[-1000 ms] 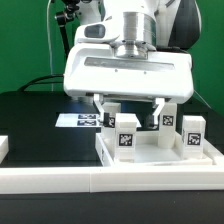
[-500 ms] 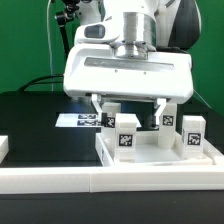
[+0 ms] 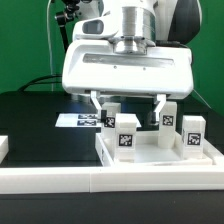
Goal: Assemble square table
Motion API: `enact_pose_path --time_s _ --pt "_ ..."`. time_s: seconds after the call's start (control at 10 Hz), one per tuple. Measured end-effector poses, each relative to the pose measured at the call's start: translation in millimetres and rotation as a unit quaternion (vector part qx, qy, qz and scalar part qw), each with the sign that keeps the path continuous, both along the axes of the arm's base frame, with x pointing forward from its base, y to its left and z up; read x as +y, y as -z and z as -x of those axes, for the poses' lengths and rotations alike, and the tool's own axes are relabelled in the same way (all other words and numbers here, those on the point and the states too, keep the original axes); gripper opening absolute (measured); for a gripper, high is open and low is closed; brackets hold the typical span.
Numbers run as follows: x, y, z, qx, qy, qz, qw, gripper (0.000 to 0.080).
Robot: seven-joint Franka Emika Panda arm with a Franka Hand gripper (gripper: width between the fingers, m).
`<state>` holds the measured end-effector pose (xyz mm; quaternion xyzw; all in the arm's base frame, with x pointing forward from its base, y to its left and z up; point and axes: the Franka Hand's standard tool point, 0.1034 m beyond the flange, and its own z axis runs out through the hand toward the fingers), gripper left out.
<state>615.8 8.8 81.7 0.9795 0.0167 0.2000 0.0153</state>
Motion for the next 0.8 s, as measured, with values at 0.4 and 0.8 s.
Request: enact_pose_path --time_s 0.4,0.8 --pt "0.8 0.5 -5.3 0.124 -0.003 -0.036 0.992 0.0649" --pt "-8.4 1.5 -1.0 0.254 -0.02 -0.039 0.966 0.0649"
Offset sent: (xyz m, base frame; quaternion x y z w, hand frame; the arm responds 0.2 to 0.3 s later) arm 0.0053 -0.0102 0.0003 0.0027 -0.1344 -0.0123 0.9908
